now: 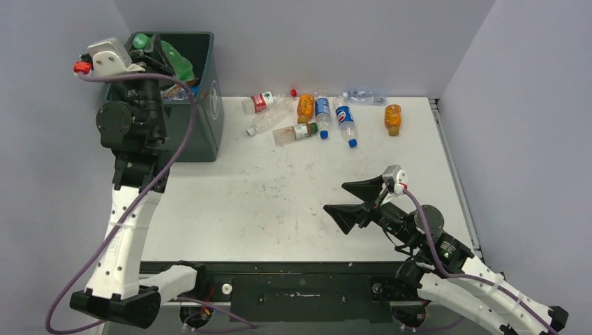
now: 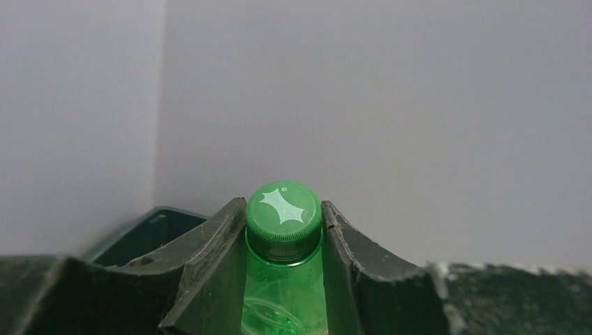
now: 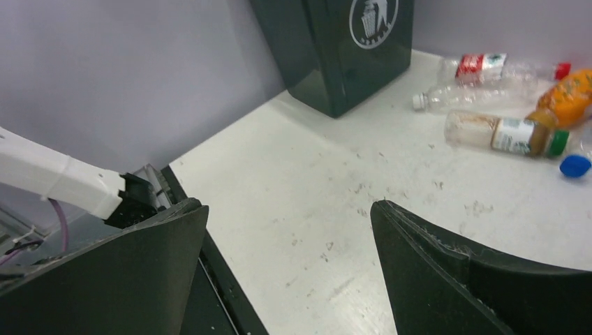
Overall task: Put the plastic bottles in the bin
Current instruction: Place the plastic bottle in the trash bin, then pick up the plastic bottle at the center of the board.
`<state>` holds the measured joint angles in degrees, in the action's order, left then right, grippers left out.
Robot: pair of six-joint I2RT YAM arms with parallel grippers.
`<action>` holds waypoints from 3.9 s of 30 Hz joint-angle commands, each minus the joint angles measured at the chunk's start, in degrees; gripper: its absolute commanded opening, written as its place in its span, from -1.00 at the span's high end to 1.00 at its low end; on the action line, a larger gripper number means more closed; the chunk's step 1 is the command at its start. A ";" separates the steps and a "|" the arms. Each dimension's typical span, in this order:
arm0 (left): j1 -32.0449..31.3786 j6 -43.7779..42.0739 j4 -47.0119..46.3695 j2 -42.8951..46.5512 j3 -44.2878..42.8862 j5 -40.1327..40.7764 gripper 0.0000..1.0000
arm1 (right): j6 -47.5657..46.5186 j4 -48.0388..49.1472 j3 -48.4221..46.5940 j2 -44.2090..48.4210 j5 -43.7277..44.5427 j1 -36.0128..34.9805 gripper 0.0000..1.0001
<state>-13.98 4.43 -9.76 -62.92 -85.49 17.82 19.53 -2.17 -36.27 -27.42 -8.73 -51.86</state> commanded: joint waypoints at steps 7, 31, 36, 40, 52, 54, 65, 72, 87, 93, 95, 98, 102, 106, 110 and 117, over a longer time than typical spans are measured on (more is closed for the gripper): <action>7.71 -7.06 -27.03 -13.63 3.53 12.79 1.00 | 6.31 7.85 6.24 -1.30 5.48 -0.35 -0.79; -15.60 2.06 -0.05 -6.18 5.88 -3.82 -0.92 | 10.16 13.98 6.20 -14.54 39.69 0.13 -0.79; -25.43 -0.88 17.90 -3.45 11.41 -9.68 -0.92 | 15.35 17.94 2.66 -25.97 40.46 6.40 -0.79; -25.81 2.51 21.15 2.72 21.75 -7.60 -0.92 | 25.49 22.46 0.85 -36.05 29.64 19.22 -0.79; -25.26 6.02 11.97 18.39 41.88 -0.01 -0.92 | 18.81 31.13 -10.95 -63.89 31.17 40.58 -0.79; -25.35 8.00 12.00 18.82 42.13 0.09 -0.92 | 16.13 31.30 -13.46 -66.97 30.70 42.77 -0.79; -25.40 11.73 12.43 19.90 42.03 -2.28 -0.92 | 6.28 27.65 -28.89 -84.52 26.52 49.78 -0.79; -25.18 13.89 11.83 19.18 42.14 -4.55 -0.92 | 3.53 25.88 -36.79 -92.43 21.81 51.68 -0.79; -24.78 15.24 11.08 17.82 42.48 -7.18 -0.92 | -2.20 18.81 -49.54 -102.36 16.10 54.02 -0.87; -24.61 15.12 10.90 18.07 42.69 -6.94 -0.92 | -2.72 20.25 -47.33 -101.05 14.14 54.08 -0.31; -24.61 14.89 10.90 18.09 42.70 -6.86 -0.92 | -2.85 20.25 -46.96 -100.64 13.76 54.06 -0.07; -24.69 14.33 11.20 18.46 42.66 -6.01 -0.92 | -2.87 20.61 -45.38 -99.11 13.81 54.01 0.18; -24.60 13.36 10.71 20.18 43.06 -4.81 -0.92 | -0.33 22.08 -38.67 -92.08 19.11 51.43 0.43; -25.02 12.47 10.64 22.37 44.18 -1.94 -0.92 | 5.38 25.41 -31.99 -83.49 22.85 46.69 0.59; -25.26 10.46 6.98 24.39 45.63 -0.57 -0.92 | 14.99 28.31 -22.78 -72.63 24.72 43.51 0.87; -28.22 5.30 4.63 27.44 47.29 2.38 -0.92 | 21.34 30.07 -8.08 -52.76 21.21 35.40 0.89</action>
<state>-40.14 13.78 0.14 -37.54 -39.31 17.80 35.81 24.08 -49.69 -90.04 13.28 -12.93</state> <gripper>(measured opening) 0.960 0.442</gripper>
